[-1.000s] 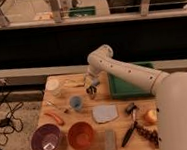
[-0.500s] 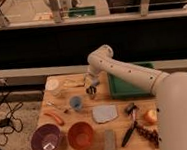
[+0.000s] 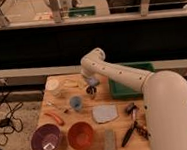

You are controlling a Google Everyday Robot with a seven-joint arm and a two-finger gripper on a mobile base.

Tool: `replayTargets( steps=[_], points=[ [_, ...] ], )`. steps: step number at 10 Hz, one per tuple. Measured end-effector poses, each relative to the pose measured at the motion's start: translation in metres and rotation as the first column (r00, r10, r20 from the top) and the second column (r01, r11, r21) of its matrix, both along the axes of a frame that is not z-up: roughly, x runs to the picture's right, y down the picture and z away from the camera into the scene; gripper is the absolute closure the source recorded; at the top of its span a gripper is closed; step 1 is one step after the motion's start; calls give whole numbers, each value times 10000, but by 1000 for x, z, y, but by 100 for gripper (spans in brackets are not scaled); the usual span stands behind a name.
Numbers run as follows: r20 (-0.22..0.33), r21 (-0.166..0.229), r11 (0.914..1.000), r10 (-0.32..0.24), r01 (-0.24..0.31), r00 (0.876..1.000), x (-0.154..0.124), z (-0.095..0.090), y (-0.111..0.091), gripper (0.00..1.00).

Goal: Place sponge in metal cup

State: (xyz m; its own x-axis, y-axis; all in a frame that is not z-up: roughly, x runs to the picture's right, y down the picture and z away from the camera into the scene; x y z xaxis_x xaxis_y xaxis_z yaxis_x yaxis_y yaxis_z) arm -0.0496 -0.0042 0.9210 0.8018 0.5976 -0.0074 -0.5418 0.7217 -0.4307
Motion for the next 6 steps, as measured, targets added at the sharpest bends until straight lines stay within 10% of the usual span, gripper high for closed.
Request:
replayTargets(
  steps=[6],
  points=[
    [-1119, 763, 9965, 428, -344, 9928, 8, 34, -20, 20]
  ],
)
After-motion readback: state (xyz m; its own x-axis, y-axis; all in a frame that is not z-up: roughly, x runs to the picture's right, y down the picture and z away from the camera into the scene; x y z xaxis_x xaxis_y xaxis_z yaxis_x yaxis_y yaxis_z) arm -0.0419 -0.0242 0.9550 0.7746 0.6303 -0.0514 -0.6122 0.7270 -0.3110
